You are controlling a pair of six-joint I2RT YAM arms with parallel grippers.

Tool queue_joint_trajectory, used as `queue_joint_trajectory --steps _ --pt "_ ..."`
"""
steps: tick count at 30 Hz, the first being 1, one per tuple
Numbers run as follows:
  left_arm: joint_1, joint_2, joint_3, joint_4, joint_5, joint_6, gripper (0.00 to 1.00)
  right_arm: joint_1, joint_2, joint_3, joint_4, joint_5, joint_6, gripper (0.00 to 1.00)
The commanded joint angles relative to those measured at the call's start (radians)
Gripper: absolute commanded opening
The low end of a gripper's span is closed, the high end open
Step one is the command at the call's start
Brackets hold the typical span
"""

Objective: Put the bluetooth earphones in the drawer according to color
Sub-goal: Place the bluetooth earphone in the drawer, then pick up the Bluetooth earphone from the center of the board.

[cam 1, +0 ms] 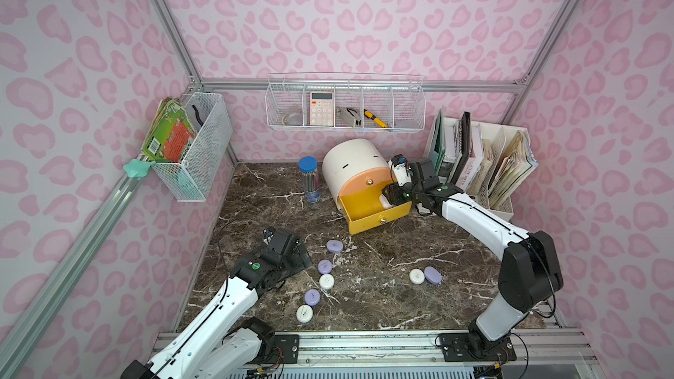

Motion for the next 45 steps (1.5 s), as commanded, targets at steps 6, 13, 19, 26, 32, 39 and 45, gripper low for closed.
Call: queue_joint_trajectory --steps 6,13,19,26,32,39,45 --pt "0.001 -0.04 -0.031 -0.167 0.025 -0.123 0.99 0.005 -0.137 -0.082 0.027 -0.056 0.025 0.63" --pt "-0.018 -0.109 -0.094 -0.219 0.051 -0.171 0.99 0.007 -0.254 -0.229 0.087 -0.065 0.04 0.65" --pt "-0.142 -0.087 -0.127 -0.213 0.059 -0.25 0.97 0.007 -0.335 -0.344 0.134 -0.045 0.051 0.65" --pt "-0.276 0.005 -0.165 -0.091 0.115 -0.303 0.95 0.003 -0.38 -0.392 0.144 -0.038 0.053 0.66" --pt "-0.391 0.088 -0.18 -0.052 0.115 -0.345 0.94 -0.003 -0.389 -0.399 0.146 -0.034 0.05 0.66" --pt "-0.451 0.134 -0.217 -0.058 0.121 -0.382 0.94 -0.006 -0.394 -0.414 0.154 -0.032 0.053 0.66" --pt "-0.463 0.159 -0.221 -0.024 0.135 -0.379 0.88 -0.01 -0.4 -0.429 0.159 -0.031 0.056 0.66"
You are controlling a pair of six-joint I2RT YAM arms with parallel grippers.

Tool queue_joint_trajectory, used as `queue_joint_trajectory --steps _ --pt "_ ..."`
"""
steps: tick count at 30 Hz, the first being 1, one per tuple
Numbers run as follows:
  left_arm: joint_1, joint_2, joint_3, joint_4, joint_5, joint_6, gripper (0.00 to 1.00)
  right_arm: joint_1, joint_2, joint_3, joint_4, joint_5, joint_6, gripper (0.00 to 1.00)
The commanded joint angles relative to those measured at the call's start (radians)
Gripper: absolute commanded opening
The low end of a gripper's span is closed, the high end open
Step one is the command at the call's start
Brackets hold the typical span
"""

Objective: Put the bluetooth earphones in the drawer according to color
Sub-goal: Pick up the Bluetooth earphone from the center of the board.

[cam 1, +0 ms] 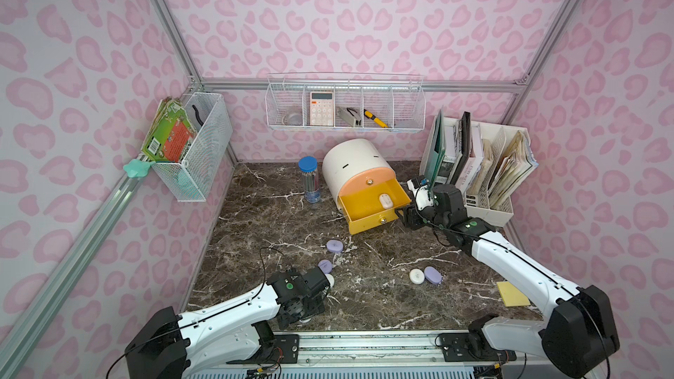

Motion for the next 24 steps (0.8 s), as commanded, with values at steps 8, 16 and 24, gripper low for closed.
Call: queue_joint_trajectory --steps 8,16,24 --pt "-0.011 0.094 0.001 0.069 0.024 -0.011 0.72 -0.009 -0.023 -0.016 0.029 0.011 0.005 0.66" --pt "-0.027 0.174 0.044 0.079 0.027 -0.001 0.54 -0.022 -0.051 -0.041 0.027 0.012 0.004 0.66" --pt "-0.031 0.233 0.115 0.078 0.012 0.022 0.49 -0.038 -0.074 -0.072 0.028 0.005 0.005 0.66"
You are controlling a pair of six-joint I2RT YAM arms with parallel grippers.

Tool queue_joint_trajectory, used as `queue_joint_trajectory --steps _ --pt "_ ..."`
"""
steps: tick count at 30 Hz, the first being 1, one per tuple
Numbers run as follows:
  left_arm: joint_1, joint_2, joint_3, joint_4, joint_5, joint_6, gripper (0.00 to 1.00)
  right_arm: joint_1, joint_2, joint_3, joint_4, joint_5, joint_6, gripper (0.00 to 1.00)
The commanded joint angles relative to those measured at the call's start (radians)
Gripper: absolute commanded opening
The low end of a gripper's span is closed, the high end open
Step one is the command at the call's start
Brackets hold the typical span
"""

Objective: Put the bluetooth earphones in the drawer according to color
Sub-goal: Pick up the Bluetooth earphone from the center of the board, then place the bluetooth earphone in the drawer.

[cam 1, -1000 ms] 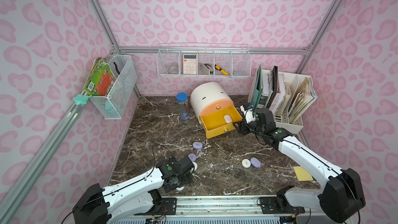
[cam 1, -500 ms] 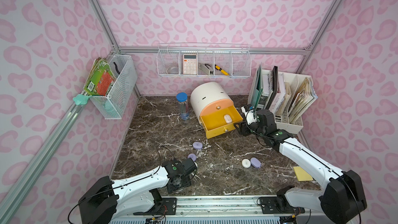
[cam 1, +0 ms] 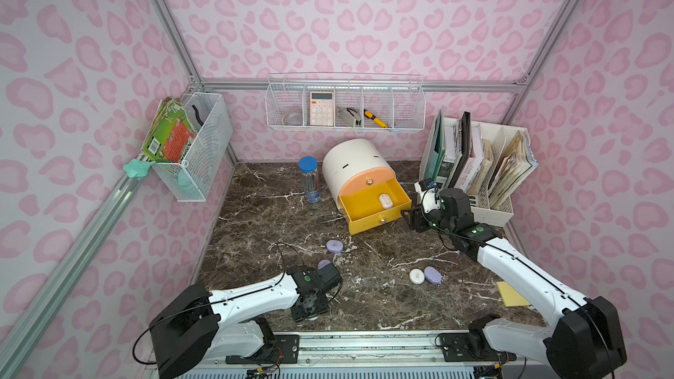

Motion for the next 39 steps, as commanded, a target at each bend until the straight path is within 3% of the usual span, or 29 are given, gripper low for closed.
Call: queue_joint_trajectory --steps 1,19,27,39 --pt "-0.001 0.022 0.032 0.015 -0.013 0.023 0.49 -0.005 -0.011 -0.01 0.015 -0.002 0.006 0.66" --pt "-0.001 0.185 0.4 -0.065 -0.086 0.206 0.48 -0.02 -0.083 -0.147 0.058 0.005 0.084 0.67" --pt "0.003 0.224 0.625 -0.158 -0.179 0.309 0.48 -0.028 -0.128 -0.202 0.066 0.008 0.1 0.67" --pt "0.131 0.326 0.958 -0.172 -0.202 0.531 0.49 -0.031 -0.174 -0.261 0.083 -0.03 0.121 0.67"
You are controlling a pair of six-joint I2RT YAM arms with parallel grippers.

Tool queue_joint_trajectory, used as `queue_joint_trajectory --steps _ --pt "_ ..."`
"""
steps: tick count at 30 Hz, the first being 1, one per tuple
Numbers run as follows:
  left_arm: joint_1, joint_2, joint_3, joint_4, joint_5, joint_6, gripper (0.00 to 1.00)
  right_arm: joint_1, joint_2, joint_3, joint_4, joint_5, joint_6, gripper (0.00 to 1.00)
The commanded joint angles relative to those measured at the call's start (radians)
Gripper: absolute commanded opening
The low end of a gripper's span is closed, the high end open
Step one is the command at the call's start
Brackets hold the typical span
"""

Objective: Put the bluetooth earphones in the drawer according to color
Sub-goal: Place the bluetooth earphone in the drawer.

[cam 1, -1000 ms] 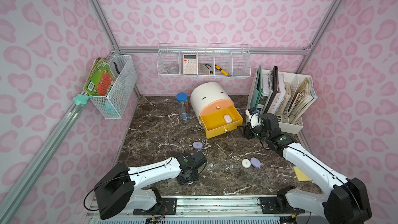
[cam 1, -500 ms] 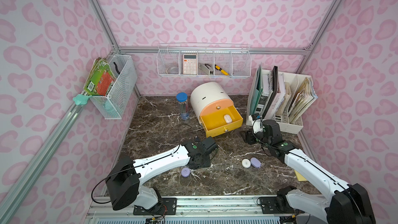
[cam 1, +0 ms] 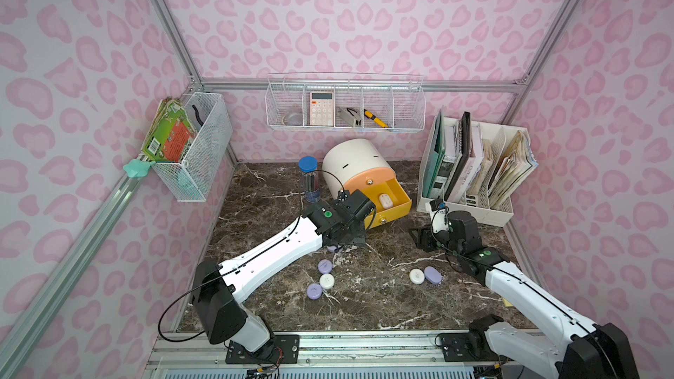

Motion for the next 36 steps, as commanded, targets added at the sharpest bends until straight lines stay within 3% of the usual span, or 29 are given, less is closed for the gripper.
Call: queue_joint_trajectory --steps 1,9,24,36 --pt "0.027 0.033 0.066 -0.006 -0.022 0.099 0.49 0.001 -0.007 -0.007 0.034 -0.023 0.012 0.67" --pt "0.089 0.134 0.155 0.068 -0.034 0.194 0.49 0.001 -0.01 -0.024 0.053 -0.073 0.014 0.68" --pt "0.13 0.31 0.293 0.076 0.002 0.219 0.51 0.002 -0.006 -0.056 0.098 -0.165 0.042 0.68" --pt "0.134 0.28 0.302 0.042 0.046 0.193 0.79 0.004 -0.007 -0.068 0.101 -0.192 0.042 0.69"
